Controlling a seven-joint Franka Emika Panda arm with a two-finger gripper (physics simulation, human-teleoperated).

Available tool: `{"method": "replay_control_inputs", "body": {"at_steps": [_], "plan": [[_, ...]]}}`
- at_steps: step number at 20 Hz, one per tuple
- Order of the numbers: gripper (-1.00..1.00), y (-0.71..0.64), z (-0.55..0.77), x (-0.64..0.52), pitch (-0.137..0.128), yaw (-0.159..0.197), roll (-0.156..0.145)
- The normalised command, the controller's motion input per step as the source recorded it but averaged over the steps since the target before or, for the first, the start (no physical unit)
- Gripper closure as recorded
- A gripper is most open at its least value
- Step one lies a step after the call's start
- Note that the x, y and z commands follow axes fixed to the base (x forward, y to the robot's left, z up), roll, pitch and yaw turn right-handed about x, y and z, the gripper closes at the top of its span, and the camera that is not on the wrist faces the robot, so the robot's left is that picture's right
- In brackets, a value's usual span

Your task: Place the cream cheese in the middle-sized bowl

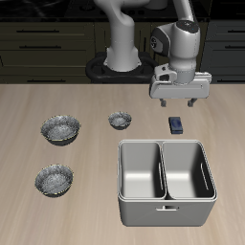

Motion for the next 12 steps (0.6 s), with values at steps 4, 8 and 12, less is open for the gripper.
{"method": "replay_control_inputs", "body": {"at_steps": [4,8,12], "plan": [[-1.0,0.05,-0.16,0.09,-0.003,0.025,-0.044],[-1.0,0.0,-0.24,0.04,0.024,0.014,-0.024],[-1.0,-0.04,-0.2,-0.04,0.041,0.008,-0.009]]}}
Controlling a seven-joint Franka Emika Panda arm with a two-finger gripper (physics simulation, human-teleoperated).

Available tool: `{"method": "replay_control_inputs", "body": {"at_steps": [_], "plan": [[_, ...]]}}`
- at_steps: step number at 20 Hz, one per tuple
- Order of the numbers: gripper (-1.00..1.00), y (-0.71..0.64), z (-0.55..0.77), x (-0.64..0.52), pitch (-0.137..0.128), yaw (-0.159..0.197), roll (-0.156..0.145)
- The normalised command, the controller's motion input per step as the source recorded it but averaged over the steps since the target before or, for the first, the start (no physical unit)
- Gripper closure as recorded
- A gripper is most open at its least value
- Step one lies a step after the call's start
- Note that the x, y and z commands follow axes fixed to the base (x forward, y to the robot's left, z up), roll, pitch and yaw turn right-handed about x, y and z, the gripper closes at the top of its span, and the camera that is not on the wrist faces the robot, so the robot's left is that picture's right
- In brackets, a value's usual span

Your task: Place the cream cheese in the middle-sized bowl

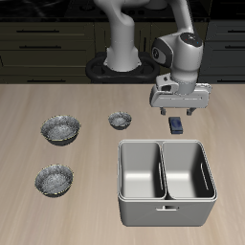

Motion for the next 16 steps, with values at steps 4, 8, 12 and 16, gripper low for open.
{"method": "replay_control_inputs", "body": {"at_steps": [4,8,12,16], "plan": [[-1.0,0.16,-0.31,-0.22,0.032,0.016,0.019],[-1.0,-0.01,-0.2,-0.14,0.055,-0.003,0.012],[-1.0,-0.03,-0.03,0.0,0.013,-0.001,0.005],[-1.0,-0.08,-0.44,0.06,0.074,-0.001,0.028]]}}
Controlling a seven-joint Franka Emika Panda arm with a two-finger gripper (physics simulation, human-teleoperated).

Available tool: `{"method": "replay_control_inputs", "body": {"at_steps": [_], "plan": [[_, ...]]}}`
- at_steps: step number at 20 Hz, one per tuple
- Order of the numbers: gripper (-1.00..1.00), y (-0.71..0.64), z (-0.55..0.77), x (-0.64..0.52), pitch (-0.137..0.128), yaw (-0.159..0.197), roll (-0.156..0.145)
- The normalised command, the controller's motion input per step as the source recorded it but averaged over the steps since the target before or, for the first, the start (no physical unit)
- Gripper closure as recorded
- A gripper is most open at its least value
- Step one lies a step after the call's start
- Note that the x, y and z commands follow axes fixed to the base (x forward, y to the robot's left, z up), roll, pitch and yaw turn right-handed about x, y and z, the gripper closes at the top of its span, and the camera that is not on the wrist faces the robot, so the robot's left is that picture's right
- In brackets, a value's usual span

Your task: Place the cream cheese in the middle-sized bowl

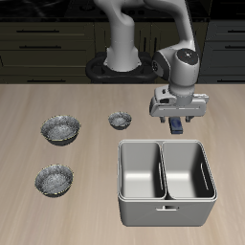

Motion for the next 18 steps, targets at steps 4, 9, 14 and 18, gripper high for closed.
{"method": "replay_control_inputs", "body": {"at_steps": [4,9,14,18], "plan": [[1.0,-0.01,-0.28,0.03,0.08,-0.029,0.028],[1.0,-0.07,-0.16,-0.02,0.045,-0.026,0.008],[1.0,-0.1,0.07,0.06,-0.003,-0.005,0.009],[1.0,-0.22,0.44,0.08,-0.065,0.013,0.009]]}}
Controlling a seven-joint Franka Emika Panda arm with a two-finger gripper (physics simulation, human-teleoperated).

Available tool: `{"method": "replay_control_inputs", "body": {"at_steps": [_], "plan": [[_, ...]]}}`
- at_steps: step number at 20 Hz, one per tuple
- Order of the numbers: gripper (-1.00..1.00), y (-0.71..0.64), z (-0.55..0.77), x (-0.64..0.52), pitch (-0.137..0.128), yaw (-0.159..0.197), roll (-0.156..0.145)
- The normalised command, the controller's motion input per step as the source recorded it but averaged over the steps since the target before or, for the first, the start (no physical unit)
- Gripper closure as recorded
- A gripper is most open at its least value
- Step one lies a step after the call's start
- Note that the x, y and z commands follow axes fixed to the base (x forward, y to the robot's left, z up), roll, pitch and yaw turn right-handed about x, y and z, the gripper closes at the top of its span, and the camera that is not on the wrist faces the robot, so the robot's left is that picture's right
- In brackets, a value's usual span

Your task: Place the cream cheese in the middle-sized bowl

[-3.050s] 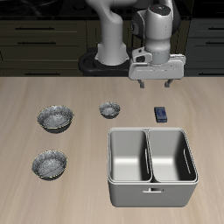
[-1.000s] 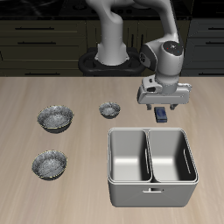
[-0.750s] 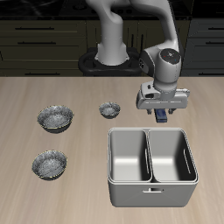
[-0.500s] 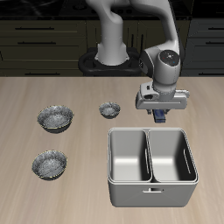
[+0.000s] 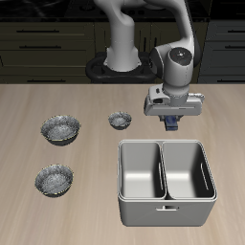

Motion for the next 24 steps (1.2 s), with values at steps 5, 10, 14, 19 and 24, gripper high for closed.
{"method": "replay_control_inputs", "body": {"at_steps": [5,10,14,19,24], "plan": [[1.0,-0.14,0.5,-0.03,-0.077,0.007,0.026],[1.0,-0.11,0.47,0.0,-0.058,0.024,0.013],[1.0,-0.09,0.47,-0.04,-0.065,0.015,0.023],[1.0,-0.11,0.38,0.0,-0.072,0.011,0.005],[1.0,-0.2,0.11,0.07,-0.001,0.03,-0.008]]}}
